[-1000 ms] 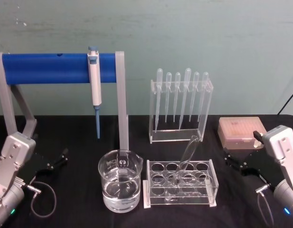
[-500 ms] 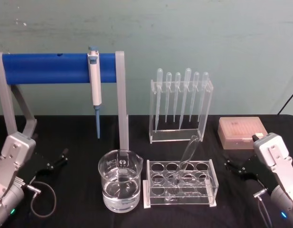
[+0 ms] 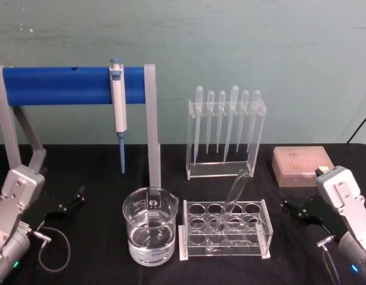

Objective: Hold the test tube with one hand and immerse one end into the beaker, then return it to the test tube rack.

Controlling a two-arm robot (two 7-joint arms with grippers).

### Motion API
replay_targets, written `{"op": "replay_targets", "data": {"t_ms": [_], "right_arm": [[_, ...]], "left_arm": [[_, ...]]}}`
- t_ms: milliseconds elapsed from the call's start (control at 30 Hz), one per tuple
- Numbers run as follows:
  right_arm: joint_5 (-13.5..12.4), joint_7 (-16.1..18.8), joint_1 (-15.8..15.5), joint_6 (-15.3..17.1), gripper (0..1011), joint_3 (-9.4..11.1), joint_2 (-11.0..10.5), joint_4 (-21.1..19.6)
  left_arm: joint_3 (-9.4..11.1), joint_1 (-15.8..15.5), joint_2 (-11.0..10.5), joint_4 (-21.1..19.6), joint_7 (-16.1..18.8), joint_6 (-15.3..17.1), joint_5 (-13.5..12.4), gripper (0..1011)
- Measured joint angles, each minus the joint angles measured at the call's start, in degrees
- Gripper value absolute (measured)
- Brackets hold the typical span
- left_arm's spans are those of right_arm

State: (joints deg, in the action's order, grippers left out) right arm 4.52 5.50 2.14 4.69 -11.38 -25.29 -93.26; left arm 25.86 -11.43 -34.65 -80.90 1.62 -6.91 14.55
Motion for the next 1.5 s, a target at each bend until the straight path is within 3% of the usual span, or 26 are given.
{"op": "replay_targets", "data": {"t_ms": [1500], "right_arm": [[-0.37, 0.02, -0.07, 0.00, 1000, -0.01, -0.12, -0.10]], "left_arm": [[0.00, 0.00, 0.00, 0.00, 0.00, 0.00, 0.00, 1000]]}}
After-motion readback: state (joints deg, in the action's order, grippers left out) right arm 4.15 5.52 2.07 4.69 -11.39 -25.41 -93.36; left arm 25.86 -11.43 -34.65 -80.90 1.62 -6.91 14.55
